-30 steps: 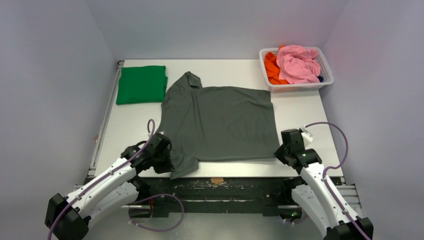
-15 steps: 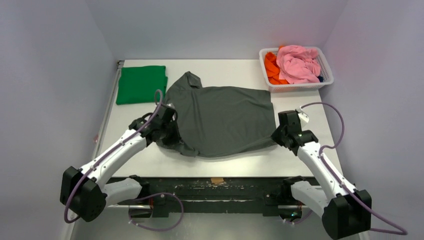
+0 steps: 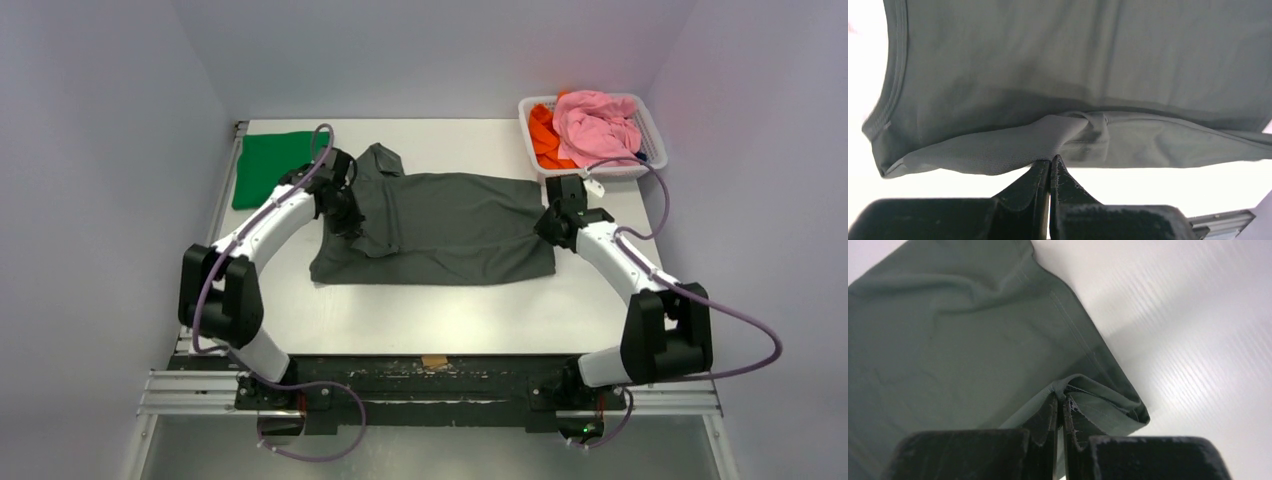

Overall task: Fold and stack the t-shirts
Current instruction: Fold the flattened tshirt in 1/3 of the way

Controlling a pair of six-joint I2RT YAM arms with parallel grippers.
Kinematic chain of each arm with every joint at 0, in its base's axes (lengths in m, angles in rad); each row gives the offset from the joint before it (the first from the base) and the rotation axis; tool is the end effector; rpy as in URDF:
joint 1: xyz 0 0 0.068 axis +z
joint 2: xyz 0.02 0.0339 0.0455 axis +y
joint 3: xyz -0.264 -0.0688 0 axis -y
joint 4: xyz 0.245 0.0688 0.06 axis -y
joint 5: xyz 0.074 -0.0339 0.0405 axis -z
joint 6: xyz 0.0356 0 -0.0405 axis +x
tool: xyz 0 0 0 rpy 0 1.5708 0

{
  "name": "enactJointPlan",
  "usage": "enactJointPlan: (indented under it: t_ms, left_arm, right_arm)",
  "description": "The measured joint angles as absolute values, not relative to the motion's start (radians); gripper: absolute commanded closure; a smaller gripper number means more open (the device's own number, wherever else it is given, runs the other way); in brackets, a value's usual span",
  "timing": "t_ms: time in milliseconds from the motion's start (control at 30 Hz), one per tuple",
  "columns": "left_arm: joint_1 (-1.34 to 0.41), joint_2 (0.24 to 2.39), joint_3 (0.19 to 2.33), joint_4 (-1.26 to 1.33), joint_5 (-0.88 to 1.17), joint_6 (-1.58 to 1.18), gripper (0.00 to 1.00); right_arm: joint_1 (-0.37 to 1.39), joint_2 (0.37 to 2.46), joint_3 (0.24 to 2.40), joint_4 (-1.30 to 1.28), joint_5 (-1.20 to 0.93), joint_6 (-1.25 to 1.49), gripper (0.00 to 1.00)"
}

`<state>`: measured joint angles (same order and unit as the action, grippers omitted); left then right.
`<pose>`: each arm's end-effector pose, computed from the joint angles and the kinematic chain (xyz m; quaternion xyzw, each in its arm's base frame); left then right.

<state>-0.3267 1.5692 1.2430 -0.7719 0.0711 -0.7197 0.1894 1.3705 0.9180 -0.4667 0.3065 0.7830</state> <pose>0.3030 -0.1053 0.2583 -0.1815 0.9545 -0.1469 0.1854 0.2765 0.0421 0.2332 0.3206 0.8811 0.0199 0.3472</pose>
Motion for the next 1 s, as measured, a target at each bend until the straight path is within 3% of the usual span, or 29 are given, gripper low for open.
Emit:
enactJointPlan:
  t_ms: [67, 167, 267, 300, 367, 500, 600, 800, 1000]
  left_arm:
    - [-0.306, 1.648, 1.298, -0.781, 0.072, -0.709, 1.00]
    - [-0.278, 1.743, 1.369, -0.794, 0.070, -0.695, 0.81]
    - [-0.242, 1.834, 1.456, -0.819, 0.070, -0.682, 0.48]
    - [-0.231, 1.861, 1.488, -0.823, 0.070, -0.683, 0.22]
    - [-0.204, 1.927, 1.578, -0.855, 0.076, -0.667, 0.01]
    - [-0.173, 1.975, 1.670, -0.858, 0.083, -0.665, 0.00]
    - [-0.172, 1.915, 1.612, -0.830, 0.112, -0.661, 0.00]
    - [-0.258, 1.636, 1.224, -0.713, 0.197, -0.673, 0.00]
    - [-0.364, 1.638, 1.147, -0.646, 0.192, -0.715, 0.00]
  right_arm:
    - [0.172, 1.422, 0.950, -0.445, 0.306, 0.769, 0.99]
    - [0.138, 1.516, 1.008, -0.405, 0.304, 0.750, 0.79]
    - [0.100, 1.641, 1.097, -0.378, 0.294, 0.732, 0.45]
    - [0.090, 1.684, 1.132, -0.376, 0.289, 0.727, 0.39]
    - [0.076, 1.760, 1.197, -0.369, 0.277, 0.713, 0.29]
    - [0.072, 1.789, 1.228, -0.371, 0.266, 0.698, 0.15]
    - [0.081, 1.728, 1.188, -0.358, 0.258, 0.686, 0.14]
    - [0.174, 1.492, 0.974, -0.299, 0.238, 0.646, 0.14]
    - [0.289, 1.480, 0.857, -0.174, 0.083, 0.597, 0.17]
